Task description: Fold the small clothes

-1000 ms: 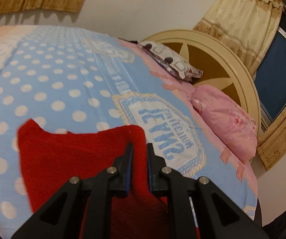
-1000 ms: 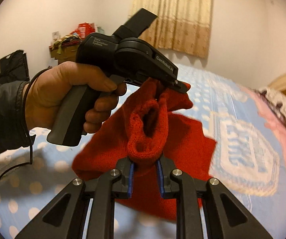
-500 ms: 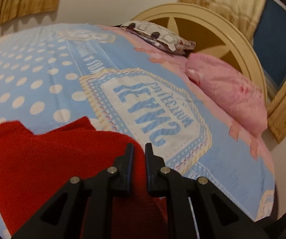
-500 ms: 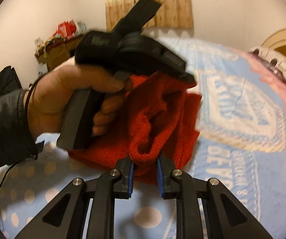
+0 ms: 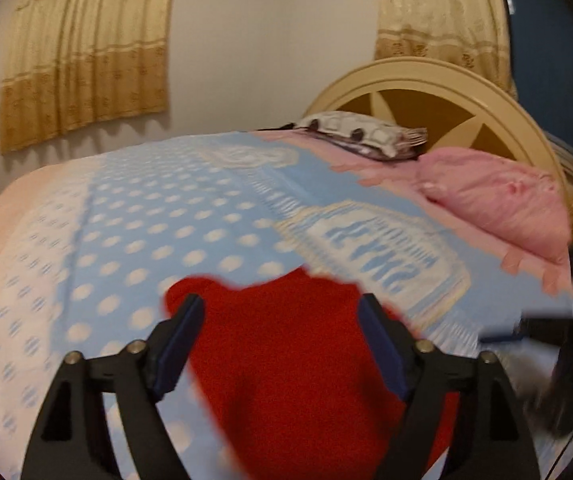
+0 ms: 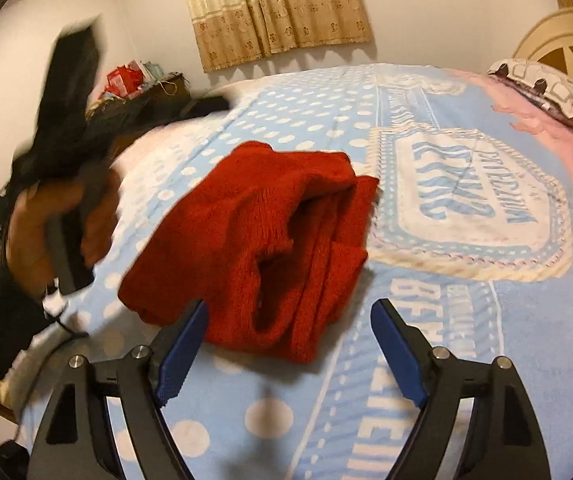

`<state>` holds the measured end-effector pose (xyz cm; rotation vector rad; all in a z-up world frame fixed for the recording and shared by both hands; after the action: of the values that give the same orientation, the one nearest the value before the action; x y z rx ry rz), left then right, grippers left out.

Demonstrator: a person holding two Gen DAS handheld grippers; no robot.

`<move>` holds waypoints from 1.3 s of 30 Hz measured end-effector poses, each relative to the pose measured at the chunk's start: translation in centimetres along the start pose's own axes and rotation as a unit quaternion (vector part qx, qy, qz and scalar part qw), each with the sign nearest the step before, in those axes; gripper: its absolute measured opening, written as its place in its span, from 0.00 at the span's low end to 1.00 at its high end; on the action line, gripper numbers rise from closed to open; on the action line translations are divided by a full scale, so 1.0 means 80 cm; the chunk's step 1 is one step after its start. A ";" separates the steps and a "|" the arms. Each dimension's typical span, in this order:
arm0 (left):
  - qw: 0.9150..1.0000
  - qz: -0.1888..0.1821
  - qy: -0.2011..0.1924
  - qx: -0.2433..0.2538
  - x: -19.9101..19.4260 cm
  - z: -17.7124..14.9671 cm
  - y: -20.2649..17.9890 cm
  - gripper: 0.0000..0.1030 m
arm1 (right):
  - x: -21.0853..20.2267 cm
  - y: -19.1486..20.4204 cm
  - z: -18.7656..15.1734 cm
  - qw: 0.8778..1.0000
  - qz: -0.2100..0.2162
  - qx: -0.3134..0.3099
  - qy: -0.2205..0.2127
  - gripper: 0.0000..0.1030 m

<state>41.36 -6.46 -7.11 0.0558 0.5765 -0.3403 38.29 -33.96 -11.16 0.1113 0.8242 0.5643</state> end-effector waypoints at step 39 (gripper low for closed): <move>0.994 0.000 0.091 -0.060 -0.006 -0.107 -0.006 0.92 | 0.040 -0.037 0.066 0.999 -0.031 0.042 -0.012 0.58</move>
<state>36.36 -5.53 -13.98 -0.0299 0.7761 -0.3010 45.10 -34.17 -10.60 0.1689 0.8263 0.4689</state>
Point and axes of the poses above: each gripper's, at about its wrist camera, not at the fingertips, and x roughly the way its jaws point, y to its left, z to its top, the point moved 4 cm from there along x, roughly the way its jaws point, and after that the axes turned 5 degrees about z, right-handed, at the moved point
